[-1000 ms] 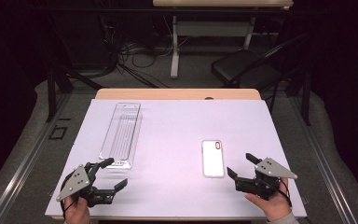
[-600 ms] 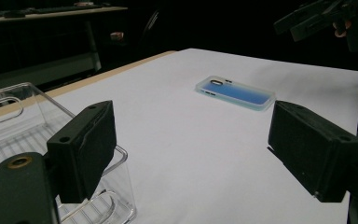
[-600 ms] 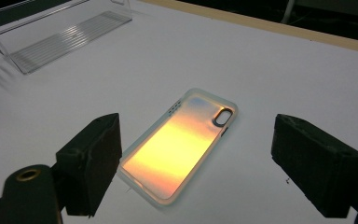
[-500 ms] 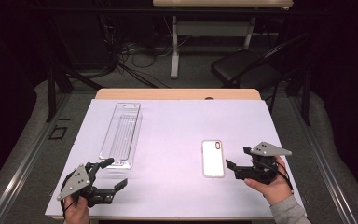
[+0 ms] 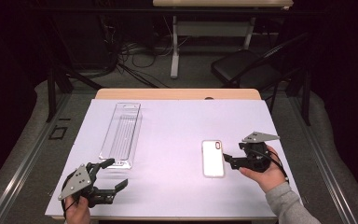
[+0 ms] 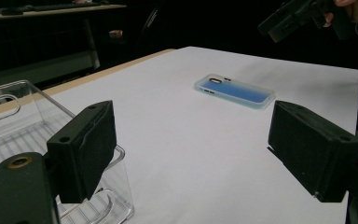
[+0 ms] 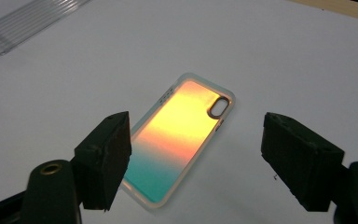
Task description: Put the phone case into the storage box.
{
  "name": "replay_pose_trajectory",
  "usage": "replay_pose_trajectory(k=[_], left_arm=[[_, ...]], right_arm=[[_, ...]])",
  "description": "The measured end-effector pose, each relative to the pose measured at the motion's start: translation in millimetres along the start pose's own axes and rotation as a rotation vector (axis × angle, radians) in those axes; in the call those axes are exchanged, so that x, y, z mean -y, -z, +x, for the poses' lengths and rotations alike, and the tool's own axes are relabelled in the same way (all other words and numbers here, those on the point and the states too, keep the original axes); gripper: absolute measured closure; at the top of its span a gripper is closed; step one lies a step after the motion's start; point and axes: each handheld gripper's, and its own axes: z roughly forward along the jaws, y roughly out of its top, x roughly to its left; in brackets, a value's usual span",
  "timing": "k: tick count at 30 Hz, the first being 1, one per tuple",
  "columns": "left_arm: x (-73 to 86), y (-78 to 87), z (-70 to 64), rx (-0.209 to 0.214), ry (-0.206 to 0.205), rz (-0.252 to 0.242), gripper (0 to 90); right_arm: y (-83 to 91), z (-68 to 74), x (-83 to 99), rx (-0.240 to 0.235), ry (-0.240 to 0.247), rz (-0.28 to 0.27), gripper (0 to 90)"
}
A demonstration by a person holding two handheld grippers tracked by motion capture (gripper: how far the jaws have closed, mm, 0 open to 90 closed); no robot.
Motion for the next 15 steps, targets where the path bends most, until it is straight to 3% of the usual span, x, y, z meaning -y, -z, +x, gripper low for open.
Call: replay_pose_trajectory(k=[7,15], left_arm=[[0.2,-0.3,-0.2,0.000,0.001,0.002,15.5],[0.7,-0.8,-0.3,0.007,0.003,0.003,15.5]], right_arm=[[-9.9,3.0,-12.1,-0.005,-0.018,0.074,39.8],[-20.7,4.4,-21.4,-0.002,0.022,0.112,44.3]])
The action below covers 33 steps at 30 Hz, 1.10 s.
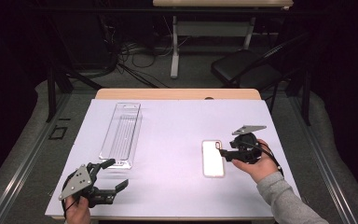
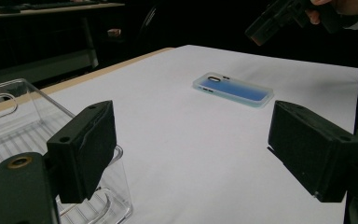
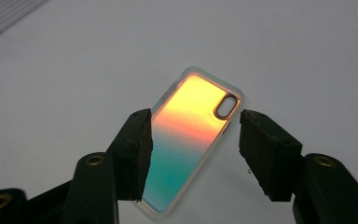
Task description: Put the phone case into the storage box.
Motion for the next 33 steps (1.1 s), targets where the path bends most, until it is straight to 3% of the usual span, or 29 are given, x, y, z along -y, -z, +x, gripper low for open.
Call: replay_pose_trajectory(k=[7,8,11,22,23,24,25,27,31,33], left_arm=[[0.2,-0.2,0.1,0.001,-0.001,0.003,15.5],[0.2,0.0,0.1,0.000,-0.002,0.005,15.5],[0.3,-0.1,0.0,0.001,-0.001,0.005,15.5],[0.8,-1.1,0.1,0.005,0.001,0.010,15.5],[0.8,-1.1,0.1,0.006,0.001,0.011,15.5],[0.8,-1.1,0.1,0.006,0.001,0.011,15.5],[0.9,-1.2,-0.1,0.007,0.002,0.012,15.5],[0.9,-1.3,0.0,0.008,0.001,0.013,15.5],[1.1,-1.5,0.2,0.012,0.002,0.012,15.5],[1.3,-1.5,0.4,0.012,0.003,0.013,15.5]], right_arm=[[-4.6,0.1,-4.5,0.008,0.085,0.003,44.3],[-5.0,0.2,-6.0,0.015,0.117,-0.001,44.3],[-5.6,-0.1,-7.5,0.011,0.121,0.000,44.3],[-9.6,-7.3,-16.4,0.022,-0.078,0.145,48.0],[-10.6,-7.7,-16.9,0.028,-0.116,0.168,48.0],[-10.6,-7.7,-16.9,0.028,-0.116,0.168,48.0],[-13.9,-9.5,-18.9,0.015,-0.204,0.230,48.0],[-17.7,-9.8,-20.3,0.010,-0.226,0.235,48.3],[-23.5,-8.4,-22.2,0.052,-0.235,0.252,48.7],[-29.5,-7.1,-23.2,0.098,-0.252,0.282,48.3]])
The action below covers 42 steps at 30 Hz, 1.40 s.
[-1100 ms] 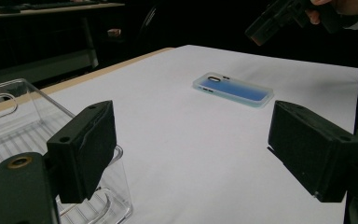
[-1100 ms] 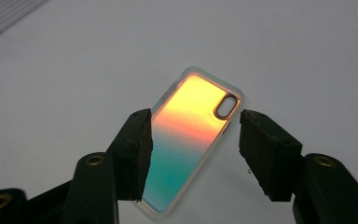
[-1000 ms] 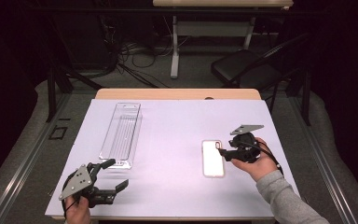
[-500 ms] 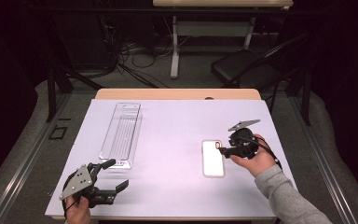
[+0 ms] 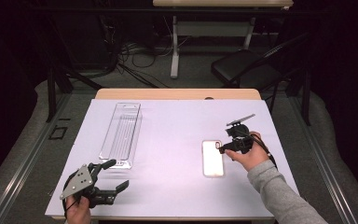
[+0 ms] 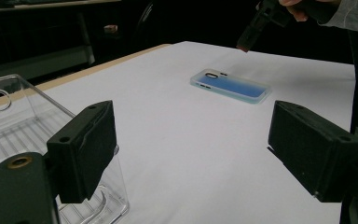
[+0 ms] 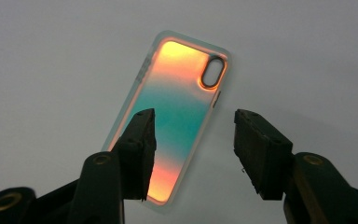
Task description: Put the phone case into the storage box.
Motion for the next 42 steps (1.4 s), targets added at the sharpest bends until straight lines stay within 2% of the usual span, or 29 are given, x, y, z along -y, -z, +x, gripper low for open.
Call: replay_pose_trajectory(k=[9,13,14,17,19,20,25,27,28,30,32,36,38,39,42], left_arm=[[0.4,-0.5,0.0,0.003,-0.001,0.002,15.5],[0.5,-0.5,0.0,0.003,0.001,0.005,15.5],[0.6,-0.6,0.0,0.003,0.001,0.005,15.5],[0.7,-0.7,0.0,0.003,0.003,0.007,15.5],[0.8,-0.9,0.0,0.005,0.003,0.009,15.5],[0.8,-0.9,0.0,0.005,0.003,0.009,15.5],[0.9,-0.8,0.0,0.002,0.004,0.010,15.5],[1.0,-0.8,0.0,0.002,0.004,0.010,15.5],[1.0,-0.8,0.3,0.008,0.004,0.012,15.5],[1.1,-0.9,0.3,0.009,0.005,0.012,15.5],[1.1,-0.9,0.3,0.009,0.005,0.012,15.5],[1.5,-1.2,0.7,0.011,0.006,0.010,15.5],[1.5,-1.2,0.7,0.011,0.007,0.009,15.5],[1.6,-1.2,0.7,0.011,0.007,0.009,15.5],[1.7,-1.5,0.6,0.012,0.006,0.009,15.5]], right_arm=[[-19.6,-1.9,-5.5,0.045,-0.060,0.074,46.2],[-26.3,-2.5,-6.4,0.051,-0.080,0.081,50.6],[-27.0,-2.2,-7.1,0.057,-0.084,0.105,52.2],[-32.7,-1.4,-6.6,0.037,-0.082,0.121,54.7],[-35.6,0.4,-6.4,0.042,-0.078,0.128,56.0],[-35.4,1.2,-7.0,0.052,-0.070,0.151,56.0],[-40.3,3.9,-7.0,0.038,-0.073,0.129,56.5],[-40.0,4.3,-7.8,0.043,-0.075,0.144,56.6],[-42.0,4.7,-7.8,0.026,-0.101,0.148,56.8],[-44.0,4.3,-7.7,0.019,-0.093,0.141,57.8],[-43.6,4.5,-9.2,0.030,-0.092,0.177,59.0],[-45.6,5.6,-9.3,0.038,-0.110,0.183,63.9],[-48.0,5.4,-7.9,0.024,-0.137,0.157,66.5],[-48.2,5.7,-8.1,0.028,-0.151,0.167,67.7],[-48.0,5.1,-9.0,0.048,-0.147,0.193,70.2]])
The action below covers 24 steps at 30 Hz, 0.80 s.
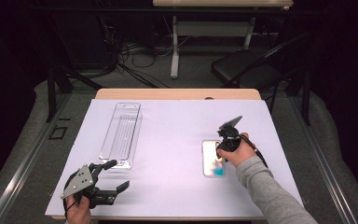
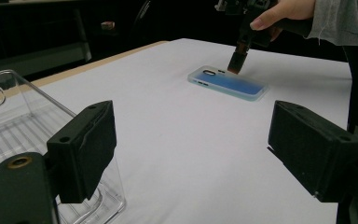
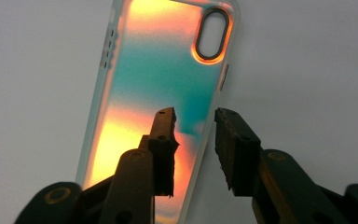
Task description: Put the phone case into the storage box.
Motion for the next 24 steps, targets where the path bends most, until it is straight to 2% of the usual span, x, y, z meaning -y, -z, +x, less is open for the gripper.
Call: replay_pose_trajectory(k=[1,6,8,9,10,24], left_arm=[[0.1,-0.3,0.0,0.001,0.001,0.001,15.5],[0.2,-0.4,-0.4,-0.004,0.002,0.004,15.5],[0.3,-0.5,-0.3,-0.005,0.003,0.004,15.5],[0.3,-0.4,-0.1,-0.001,0.004,0.005,15.5],[0.3,-0.3,0.0,-0.002,0.003,0.006,15.5],[0.5,-0.5,0.0,-0.005,0.002,0.007,15.5]], right_arm=[[-0.2,-0.8,-0.6,0.007,-0.003,0.014,71.9],[-3.4,-1.9,-0.4,-0.005,-0.023,0.003,73.7],[-3.4,-1.6,-1.0,0.010,-0.025,0.022,74.0],[-5.2,-1.9,-0.4,-0.002,-0.027,0.002,74.0],[-5.1,-0.7,-0.9,0.006,-0.041,0.023,74.0],[-8.1,-1.0,-1.0,0.024,-0.052,0.042,76.4]])
